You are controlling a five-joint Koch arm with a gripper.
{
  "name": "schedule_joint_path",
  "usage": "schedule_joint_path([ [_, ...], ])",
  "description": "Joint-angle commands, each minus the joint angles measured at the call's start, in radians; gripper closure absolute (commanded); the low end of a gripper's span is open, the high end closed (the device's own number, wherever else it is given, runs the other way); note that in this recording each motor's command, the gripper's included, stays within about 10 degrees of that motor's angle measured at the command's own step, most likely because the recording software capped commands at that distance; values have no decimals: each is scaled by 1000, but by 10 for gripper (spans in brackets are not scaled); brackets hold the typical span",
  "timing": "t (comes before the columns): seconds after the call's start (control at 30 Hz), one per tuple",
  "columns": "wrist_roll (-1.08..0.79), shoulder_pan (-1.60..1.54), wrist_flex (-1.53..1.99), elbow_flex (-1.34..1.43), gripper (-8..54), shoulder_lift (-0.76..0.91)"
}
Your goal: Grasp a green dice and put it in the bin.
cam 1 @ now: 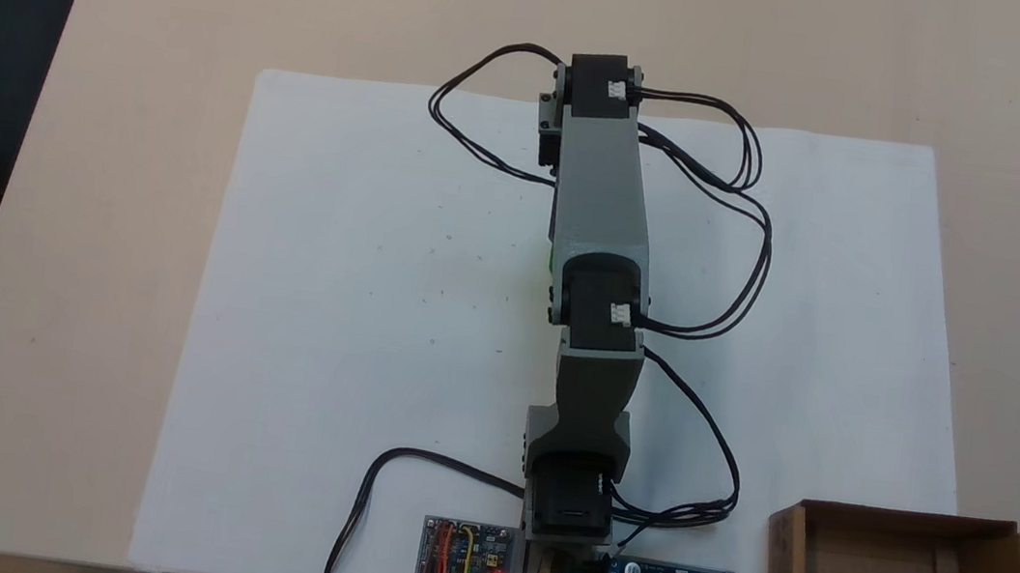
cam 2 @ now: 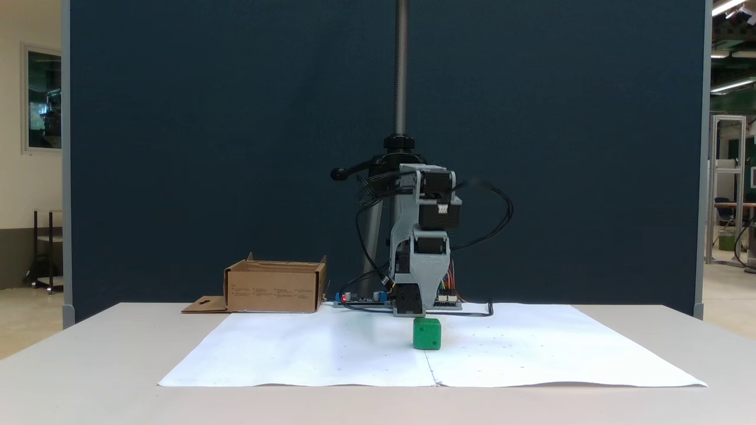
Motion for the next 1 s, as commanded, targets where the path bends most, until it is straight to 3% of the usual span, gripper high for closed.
schedule_joint_path([
  [0.0,-52,-15,0,-17,11,11],
  [0.6,-12,-9,-374,328,25,225],
  [0.97,21,3,-437,388,25,241],
])
